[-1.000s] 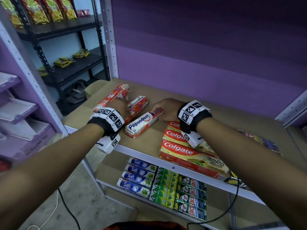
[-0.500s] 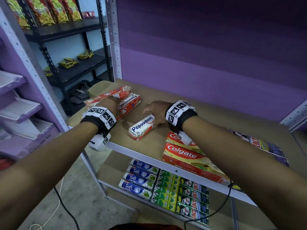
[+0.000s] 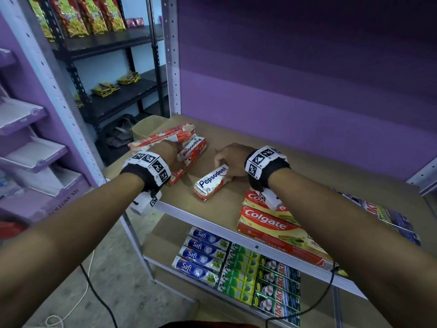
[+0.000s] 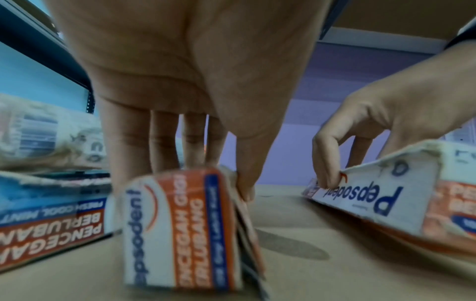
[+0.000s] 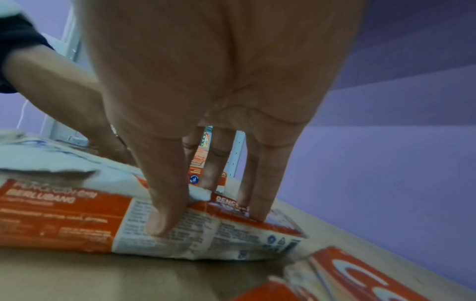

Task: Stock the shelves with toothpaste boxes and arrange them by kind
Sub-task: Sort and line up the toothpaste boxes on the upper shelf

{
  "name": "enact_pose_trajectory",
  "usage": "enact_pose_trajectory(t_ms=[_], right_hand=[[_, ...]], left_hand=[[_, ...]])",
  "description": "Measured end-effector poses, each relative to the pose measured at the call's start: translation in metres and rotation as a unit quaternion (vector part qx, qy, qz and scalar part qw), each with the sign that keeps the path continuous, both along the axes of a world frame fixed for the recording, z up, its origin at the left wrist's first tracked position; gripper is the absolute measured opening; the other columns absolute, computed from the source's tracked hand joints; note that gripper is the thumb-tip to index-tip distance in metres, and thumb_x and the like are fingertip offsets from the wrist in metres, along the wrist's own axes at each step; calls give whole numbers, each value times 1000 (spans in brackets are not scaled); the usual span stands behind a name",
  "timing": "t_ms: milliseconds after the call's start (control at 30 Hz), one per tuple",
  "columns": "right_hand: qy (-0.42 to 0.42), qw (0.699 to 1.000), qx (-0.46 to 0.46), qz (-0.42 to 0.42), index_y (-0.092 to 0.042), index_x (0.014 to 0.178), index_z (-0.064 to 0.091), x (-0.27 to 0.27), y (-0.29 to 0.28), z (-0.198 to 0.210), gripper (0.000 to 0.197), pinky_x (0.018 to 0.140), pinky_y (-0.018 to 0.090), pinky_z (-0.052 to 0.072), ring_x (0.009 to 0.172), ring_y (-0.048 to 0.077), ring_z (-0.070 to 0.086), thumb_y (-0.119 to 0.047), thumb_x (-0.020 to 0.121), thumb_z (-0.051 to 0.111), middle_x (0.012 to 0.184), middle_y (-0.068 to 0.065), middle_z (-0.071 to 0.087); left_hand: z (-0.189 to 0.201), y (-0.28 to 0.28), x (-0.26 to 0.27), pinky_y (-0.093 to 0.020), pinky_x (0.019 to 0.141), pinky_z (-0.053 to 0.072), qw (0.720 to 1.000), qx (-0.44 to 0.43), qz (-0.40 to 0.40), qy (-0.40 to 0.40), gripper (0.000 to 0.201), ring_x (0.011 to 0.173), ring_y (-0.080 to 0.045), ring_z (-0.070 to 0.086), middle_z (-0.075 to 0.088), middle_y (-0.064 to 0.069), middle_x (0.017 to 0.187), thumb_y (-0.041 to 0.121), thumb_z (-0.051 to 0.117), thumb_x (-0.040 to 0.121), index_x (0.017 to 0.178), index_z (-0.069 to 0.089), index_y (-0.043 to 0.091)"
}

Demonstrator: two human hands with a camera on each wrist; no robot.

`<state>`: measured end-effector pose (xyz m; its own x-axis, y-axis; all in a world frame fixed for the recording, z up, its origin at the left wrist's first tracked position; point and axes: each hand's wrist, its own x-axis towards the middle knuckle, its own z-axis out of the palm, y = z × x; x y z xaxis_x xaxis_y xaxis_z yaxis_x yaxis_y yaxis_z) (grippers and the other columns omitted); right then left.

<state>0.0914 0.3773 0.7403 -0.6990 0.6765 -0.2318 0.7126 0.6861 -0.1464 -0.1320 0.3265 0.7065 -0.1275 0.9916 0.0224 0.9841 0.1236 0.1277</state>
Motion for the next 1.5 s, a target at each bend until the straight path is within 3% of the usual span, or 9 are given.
enact_pose_trajectory(t_ms=[267,367,433,600,733,800,967,1133,1500], right_hand=[[211,974,-48,-69,-27,94,71,35,13,4,28,70,21,47,82,2,62,-23,70,86,91,-14,69],[290,948,-69,-112,-26,96,71,46,14,11,33,75,20,51,86,4,66,-24,68,89,93,-14,71],[308,940,-73,-126,-27,98,70,51,14,17,35,74,17,46,87,-6,63,-23,68,88,94,-19,70],[358,917,-83,-157,-28,101,70,59,15,26,38,79,18,45,98,0,65,-31,67,89,103,-15,72],[399,895,-90,-179,-26,102,70,68,16,26,34,77,23,48,100,4,66,-26,72,87,106,-10,72],[411,890,-80,-182,-25,103,70,74,16,26,34,77,20,46,100,2,65,-26,73,86,106,-10,72],[433,877,-81,-190,-23,103,69,88,16,22,34,67,6,49,94,-3,66,-21,74,86,106,-6,72],[418,879,-94,-210,-25,101,71,96,14,17,32,85,34,57,99,6,68,-17,74,85,104,-9,73],[387,890,-92,-223,-31,100,71,101,7,5,33,71,21,46,95,0,65,-24,72,87,102,-14,72]], left_hand=[[11,-15,21,-28,69,48,995,-85,-2,-56,36,77,-21,66,72,-7,98,49,62,89,113,61,22],[12,-19,30,-38,63,60,972,-127,-32,-193,11,60,-21,71,73,-5,89,30,62,94,103,57,29],[15,-19,32,-47,74,60,954,-138,-71,-255,22,74,-27,74,72,-7,98,11,61,93,110,63,24],[25,-7,35,-34,99,47,977,-104,-170,-74,39,115,-20,59,63,-1,124,11,63,90,127,63,22],[21,9,35,-43,105,42,979,-71,-190,17,51,130,-29,43,44,-6,144,7,63,89,138,52,18],[19,16,33,-49,97,50,978,-85,-191,-6,57,127,-30,43,43,2,141,2,67,85,136,53,24],[22,31,30,-28,103,36,967,-73,-243,11,49,126,-23,46,48,2,136,12,71,86,132,61,26],[30,36,26,-31,106,36,957,-89,-275,26,39,120,-18,51,55,6,129,26,71,87,125,66,31],[35,27,38,-24,81,50,935,-133,-328,-34,12,83,7,61,65,25,88,41,60,89,84,71,40]])
